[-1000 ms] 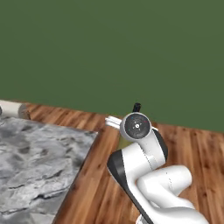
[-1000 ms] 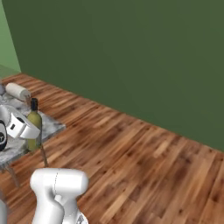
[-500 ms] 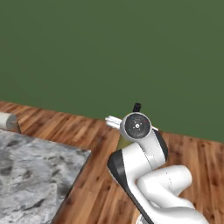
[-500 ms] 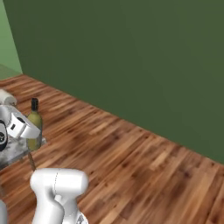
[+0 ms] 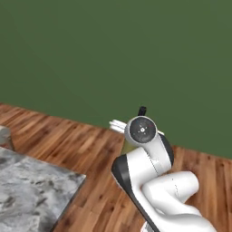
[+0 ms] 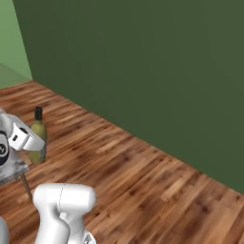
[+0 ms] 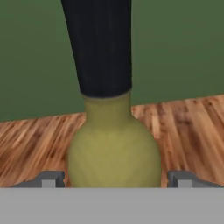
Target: There is a wine glass and glass cup on the dining counter. Place the wine bottle next to the wine glass and the juice bottle next to the glass cup.
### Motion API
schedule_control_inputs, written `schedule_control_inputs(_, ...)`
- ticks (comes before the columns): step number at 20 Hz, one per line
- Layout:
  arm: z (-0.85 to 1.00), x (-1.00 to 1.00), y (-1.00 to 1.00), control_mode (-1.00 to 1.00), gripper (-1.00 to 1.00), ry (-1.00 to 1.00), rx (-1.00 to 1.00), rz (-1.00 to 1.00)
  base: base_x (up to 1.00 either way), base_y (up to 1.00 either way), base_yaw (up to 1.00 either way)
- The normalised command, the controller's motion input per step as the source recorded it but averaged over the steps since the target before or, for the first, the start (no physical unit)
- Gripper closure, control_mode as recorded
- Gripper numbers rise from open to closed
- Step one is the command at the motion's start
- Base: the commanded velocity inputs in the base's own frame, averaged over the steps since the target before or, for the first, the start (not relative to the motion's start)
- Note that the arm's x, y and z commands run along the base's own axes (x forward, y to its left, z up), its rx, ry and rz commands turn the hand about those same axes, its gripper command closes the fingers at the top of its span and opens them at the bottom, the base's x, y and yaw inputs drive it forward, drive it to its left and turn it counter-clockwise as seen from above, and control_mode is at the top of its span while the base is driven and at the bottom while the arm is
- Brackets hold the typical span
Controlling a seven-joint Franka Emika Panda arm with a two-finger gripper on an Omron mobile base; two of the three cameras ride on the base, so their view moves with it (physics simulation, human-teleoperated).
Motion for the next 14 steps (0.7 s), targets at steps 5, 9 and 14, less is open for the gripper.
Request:
schedule_control_inputs(5, 0.0, 0.0, 0.0, 1.0, 1.0, 0.0, 0.0, 0.0, 0.44, -0.32, 0.31)
schedule_control_inputs(9, 0.0, 0.0, 0.0, 1.0, 1.0, 0.0, 0.0, 0.0, 0.42, -0.3, 0.35)
schedule_control_inputs(14, 0.0, 0.0, 0.0, 1.0, 1.0, 0.0, 0.0, 0.0, 0.42, -0.28, 0.36)
